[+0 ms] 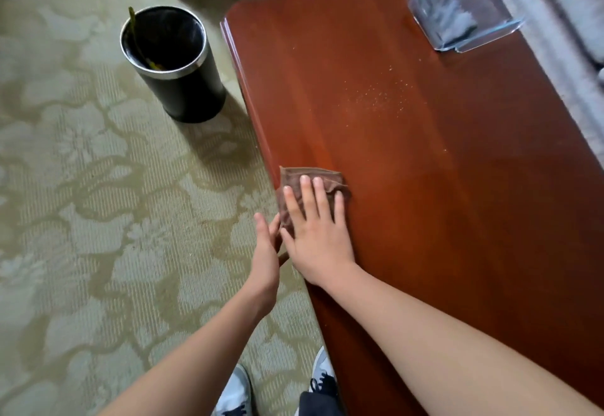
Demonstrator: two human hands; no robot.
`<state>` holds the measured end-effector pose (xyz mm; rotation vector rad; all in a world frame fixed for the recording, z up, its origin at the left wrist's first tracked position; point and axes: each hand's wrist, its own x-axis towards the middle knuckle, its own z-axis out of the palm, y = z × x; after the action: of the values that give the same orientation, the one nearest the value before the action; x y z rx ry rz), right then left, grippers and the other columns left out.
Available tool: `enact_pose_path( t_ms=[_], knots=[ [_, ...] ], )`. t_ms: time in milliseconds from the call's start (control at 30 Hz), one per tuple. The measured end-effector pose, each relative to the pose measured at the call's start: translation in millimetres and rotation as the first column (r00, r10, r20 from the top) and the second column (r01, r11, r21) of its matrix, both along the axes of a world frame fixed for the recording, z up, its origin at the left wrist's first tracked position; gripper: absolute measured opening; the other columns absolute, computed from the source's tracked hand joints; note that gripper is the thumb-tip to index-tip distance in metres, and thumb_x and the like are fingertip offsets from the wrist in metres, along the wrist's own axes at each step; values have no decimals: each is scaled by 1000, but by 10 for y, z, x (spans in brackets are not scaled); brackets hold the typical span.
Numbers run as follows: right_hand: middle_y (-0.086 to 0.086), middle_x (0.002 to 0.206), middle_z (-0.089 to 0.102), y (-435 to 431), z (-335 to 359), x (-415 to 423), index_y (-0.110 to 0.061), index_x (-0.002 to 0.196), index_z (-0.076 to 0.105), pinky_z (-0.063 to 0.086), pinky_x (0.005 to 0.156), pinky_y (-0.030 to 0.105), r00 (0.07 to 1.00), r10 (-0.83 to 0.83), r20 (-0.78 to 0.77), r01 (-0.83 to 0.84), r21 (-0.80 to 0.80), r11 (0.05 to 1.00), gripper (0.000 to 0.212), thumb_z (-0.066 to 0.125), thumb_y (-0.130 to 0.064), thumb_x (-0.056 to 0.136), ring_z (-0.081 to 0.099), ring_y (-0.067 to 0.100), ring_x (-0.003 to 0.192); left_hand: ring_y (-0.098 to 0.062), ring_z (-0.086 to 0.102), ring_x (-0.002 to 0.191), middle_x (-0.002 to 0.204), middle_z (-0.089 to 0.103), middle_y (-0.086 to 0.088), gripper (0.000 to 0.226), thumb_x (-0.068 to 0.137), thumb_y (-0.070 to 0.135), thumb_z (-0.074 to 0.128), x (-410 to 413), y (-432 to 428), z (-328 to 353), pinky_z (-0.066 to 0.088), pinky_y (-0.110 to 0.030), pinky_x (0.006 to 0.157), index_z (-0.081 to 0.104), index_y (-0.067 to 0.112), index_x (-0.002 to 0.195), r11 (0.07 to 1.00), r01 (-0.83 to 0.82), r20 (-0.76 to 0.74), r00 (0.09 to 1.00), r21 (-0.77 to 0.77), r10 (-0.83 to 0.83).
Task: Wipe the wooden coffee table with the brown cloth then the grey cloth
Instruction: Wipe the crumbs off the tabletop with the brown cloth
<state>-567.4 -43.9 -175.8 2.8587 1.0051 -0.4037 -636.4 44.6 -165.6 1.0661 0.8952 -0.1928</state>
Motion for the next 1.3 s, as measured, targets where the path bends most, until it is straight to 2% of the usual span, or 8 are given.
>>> enact_pose_path(
  t_ms=[233, 367, 500, 633, 800, 1000, 1133, 1300],
  knots=[
    [2, 176, 4, -59, 8, 558, -33, 166, 17, -1, 129, 54, 993, 103, -59, -94, 135, 986, 68, 24, -59, 104, -2, 24, 162, 11, 56, 125, 133, 63, 29, 52, 107, 64, 15, 425, 50, 51, 47, -26, 108, 49, 47, 141, 974, -73, 60, 996, 215, 61],
    [0, 176, -3, -1009, 36, 1250, -34, 167, 4, -1, 129, 52, 986, -163, -40, 165, 64, 984, 70, 8, -58, 101, -6, 24, 162, -9, 6, 161, 176, 5, 7, 87, 100, 77, 22, 686, -137, -48, 6, -43, 132, 4, 26, 168, 894, 0, -62, 998, 448, 31],
    [3, 176, -4, -2182, 94, 1895, -32, 167, 0, 1, 129, 55, 869, -495, 10, 495, 2, 869, 67, 11, -56, 106, -5, 24, 162, -15, -20, 160, 174, -20, -1, 74, 108, 58, 14, 813, -409, 2, -7, -47, 130, -5, 17, 167, 494, 251, -260, 964, 832, -52],
    [10, 176, -5, -2247, 92, 1992, -25, 168, 0, -1, 127, 62, 781, -624, 5, 624, -26, 781, 74, 14, -60, 105, -8, 30, 162, -10, -32, 155, 172, -26, 2, 76, 103, 66, -1, 814, -440, -83, -23, -49, 124, -8, 25, 166, 116, 488, -456, 862, 865, -223],
    [1, 173, -18, -1475, 106, 1474, -27, 167, -3, -7, 125, 64, 989, -136, -60, 137, 19, 990, 79, 4, -69, 100, -19, 30, 160, -7, -25, 157, 174, -18, 5, 73, 102, 63, -1, 874, -494, -104, -13, -54, 127, 2, 30, 168, 24, 520, -499, 831, 854, -246],
    [-5, 176, -3, -1833, 52, 1700, -35, 166, 7, -6, 129, 53, 992, 102, -69, -97, 77, 992, 65, 13, -60, 106, -10, 22, 162, -15, -14, 161, 175, -11, -5, 69, 106, 53, 19, 1016, -716, -79, -5, -56, 129, 20, 21, 166, -28, 402, -387, 858, 915, -339],
    [-4, 176, -6, -2670, 35, 2322, -36, 166, 2, 2, 129, 55, 965, -261, -6, 261, 24, 965, 69, 1, -57, 101, -8, 22, 162, -20, -6, 162, 176, -7, -6, 69, 106, 56, 18, 1489, -1264, -89, 4, -56, 129, 24, 21, 165, -139, 385, -397, 754, 913, -523],
    [-4, 175, -12, -3739, 208, 2875, -35, 167, -4, -2, 129, 56, 732, -681, -14, 677, -94, 730, 64, 11, -55, 108, -11, 21, 161, -21, -2, 163, 176, -4, -4, 75, 104, 62, -2, 2111, -1902, -50, 3, -57, 129, 24, 28, 165, -237, 365, -425, 623, 900, -656]
  ],
)
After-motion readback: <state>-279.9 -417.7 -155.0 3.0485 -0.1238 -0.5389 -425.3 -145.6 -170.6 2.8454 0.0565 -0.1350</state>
